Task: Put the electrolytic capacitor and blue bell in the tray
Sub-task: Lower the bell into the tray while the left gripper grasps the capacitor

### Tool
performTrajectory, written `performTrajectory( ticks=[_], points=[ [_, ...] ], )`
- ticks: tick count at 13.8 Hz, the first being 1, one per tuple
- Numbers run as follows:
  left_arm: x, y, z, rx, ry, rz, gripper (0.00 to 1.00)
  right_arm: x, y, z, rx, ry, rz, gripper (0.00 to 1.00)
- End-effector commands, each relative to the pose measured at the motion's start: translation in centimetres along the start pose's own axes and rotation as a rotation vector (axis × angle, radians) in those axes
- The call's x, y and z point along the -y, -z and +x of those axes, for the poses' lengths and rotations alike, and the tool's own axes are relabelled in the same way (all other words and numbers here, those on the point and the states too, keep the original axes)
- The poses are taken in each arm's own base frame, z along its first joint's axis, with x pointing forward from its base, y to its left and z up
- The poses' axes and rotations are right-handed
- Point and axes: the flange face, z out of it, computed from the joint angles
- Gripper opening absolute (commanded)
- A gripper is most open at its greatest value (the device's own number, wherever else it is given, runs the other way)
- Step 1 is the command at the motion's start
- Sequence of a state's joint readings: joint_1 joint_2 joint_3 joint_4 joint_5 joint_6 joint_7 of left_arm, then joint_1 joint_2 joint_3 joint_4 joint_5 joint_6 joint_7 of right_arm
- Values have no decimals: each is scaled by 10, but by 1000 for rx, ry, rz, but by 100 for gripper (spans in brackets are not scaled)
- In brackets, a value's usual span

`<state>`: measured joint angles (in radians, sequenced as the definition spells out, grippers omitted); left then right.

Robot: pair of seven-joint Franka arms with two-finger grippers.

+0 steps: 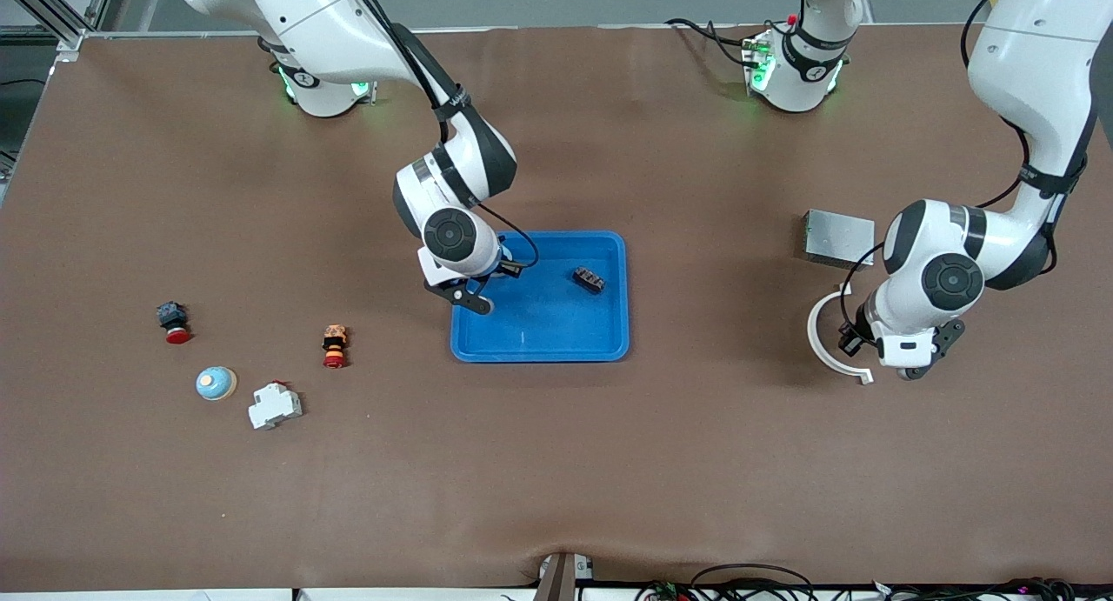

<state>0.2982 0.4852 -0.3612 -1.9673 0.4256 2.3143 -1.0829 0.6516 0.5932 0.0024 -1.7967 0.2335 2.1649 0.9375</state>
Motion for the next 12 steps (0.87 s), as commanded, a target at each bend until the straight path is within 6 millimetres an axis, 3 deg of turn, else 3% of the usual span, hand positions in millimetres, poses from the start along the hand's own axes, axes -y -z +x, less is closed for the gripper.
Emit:
performTrajectory(
  ticks=[1,2,3,5,6,7,10,12],
  points=[
    [-9,32,-15,-17,-11,2,0,5,-1,2,5,-20,6,24],
    [-17,38,-20,0,15,-17,0,5,-3,1,6,-19,5,28],
    [-27,42,-28,14,33,-32,0,5,-3,1,7,-19,3,46],
    [-48,50,-49,25,56,-58,0,5,-4,1,8,-20,2,60],
    [-57,54,-61,29,67,-66,0,5,-4,1,8,-20,2,76],
    [-67,55,-71,33,65,-74,0,5,-4,1,9,-20,1,98],
    [-107,65,-114,30,88,-95,0,4,-3,-1,14,-16,-7,100],
    [-129,74,-129,27,112,-120,0,4,10,-3,13,6,-3,100]
  ],
)
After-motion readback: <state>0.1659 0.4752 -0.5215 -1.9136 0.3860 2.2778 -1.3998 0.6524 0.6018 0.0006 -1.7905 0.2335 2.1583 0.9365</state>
